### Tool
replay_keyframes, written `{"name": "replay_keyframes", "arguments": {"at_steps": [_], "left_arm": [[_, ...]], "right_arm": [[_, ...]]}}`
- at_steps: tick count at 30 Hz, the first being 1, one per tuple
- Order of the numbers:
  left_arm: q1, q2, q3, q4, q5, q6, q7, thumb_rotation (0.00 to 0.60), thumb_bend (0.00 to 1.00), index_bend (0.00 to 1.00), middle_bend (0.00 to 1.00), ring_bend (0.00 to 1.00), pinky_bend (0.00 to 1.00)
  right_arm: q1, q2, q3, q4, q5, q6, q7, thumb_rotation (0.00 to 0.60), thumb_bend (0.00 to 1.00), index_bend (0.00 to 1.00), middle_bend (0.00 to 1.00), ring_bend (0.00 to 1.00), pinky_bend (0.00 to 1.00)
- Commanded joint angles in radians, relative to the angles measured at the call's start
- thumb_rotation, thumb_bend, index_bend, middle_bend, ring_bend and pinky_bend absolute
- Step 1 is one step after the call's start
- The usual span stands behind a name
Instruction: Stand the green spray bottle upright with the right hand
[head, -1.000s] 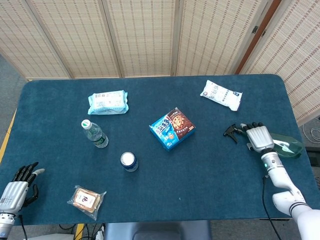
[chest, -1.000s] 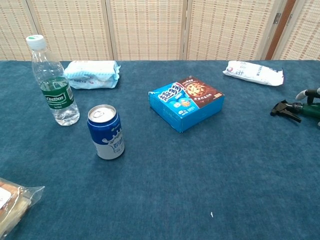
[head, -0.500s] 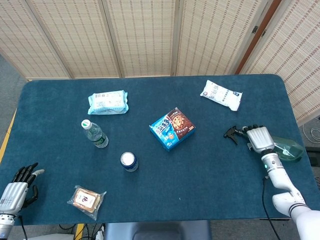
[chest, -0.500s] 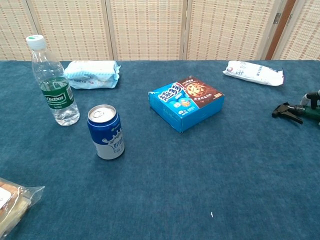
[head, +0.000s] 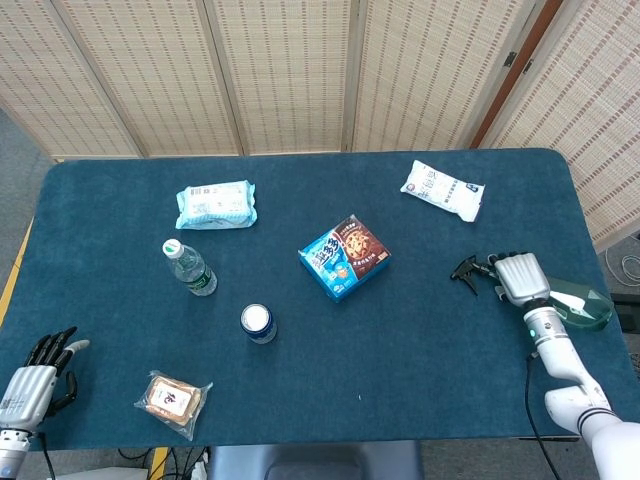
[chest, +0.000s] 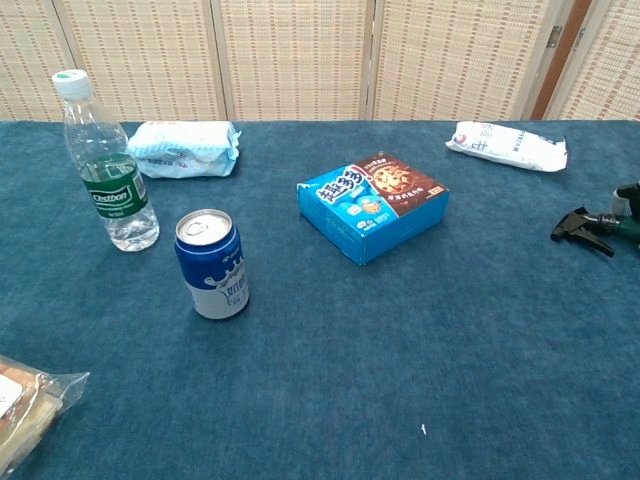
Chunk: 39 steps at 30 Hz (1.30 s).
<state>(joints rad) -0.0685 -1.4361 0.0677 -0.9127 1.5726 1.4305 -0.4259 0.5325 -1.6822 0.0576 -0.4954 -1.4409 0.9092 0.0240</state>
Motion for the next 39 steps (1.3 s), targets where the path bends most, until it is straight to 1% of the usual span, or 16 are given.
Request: {"name": "replay_keyframes", "arguments": {"at_steps": [1, 12, 20, 30, 39], "left_arm": [[0.001, 0.000, 0.000, 0.000, 0.000, 0.001, -0.001, 0.600, 0.74, 0.18, 0.07, 0.07, 0.00], [0.001, 0.002, -0.001, -0.004, 0.002, 0.004, 0.001, 0.600, 0.74, 0.18, 0.07, 0.07, 0.00], [-0.009, 0.013, -0.003, -0.028, 0.004, -0.003, 0.021, 0.600, 0.74, 0.18, 0.07, 0.07, 0.00], [-0.022, 0.033, -0.012, -0.071, -0.001, -0.014, 0.052, 0.600, 0.74, 0.18, 0.07, 0.07, 0.00], [-0.025, 0.046, -0.012, -0.110, -0.004, -0.021, 0.088, 0.600, 0.74, 0.18, 0.07, 0.07, 0.00]], "right_arm": [[-0.001, -0.001, 0.001, -0.001, 0.000, 0.003, -0.002, 0.600, 0.29, 0.46, 0.53, 0.44, 0.54], [-0.006, 0.008, 0.008, -0.024, 0.002, 0.028, 0.002, 0.600, 0.30, 0.48, 0.55, 0.46, 0.55], [-0.015, 0.038, 0.018, -0.064, 0.006, 0.066, 0.003, 0.600, 0.30, 0.48, 0.55, 0.46, 0.55], [-0.026, 0.099, 0.043, -0.171, 0.012, 0.140, -0.013, 0.600, 0.30, 0.48, 0.55, 0.46, 0.55], [-0.050, 0.138, 0.089, -0.277, 0.026, 0.255, 0.057, 0.600, 0.30, 0.48, 0.55, 0.46, 0.55]]}}
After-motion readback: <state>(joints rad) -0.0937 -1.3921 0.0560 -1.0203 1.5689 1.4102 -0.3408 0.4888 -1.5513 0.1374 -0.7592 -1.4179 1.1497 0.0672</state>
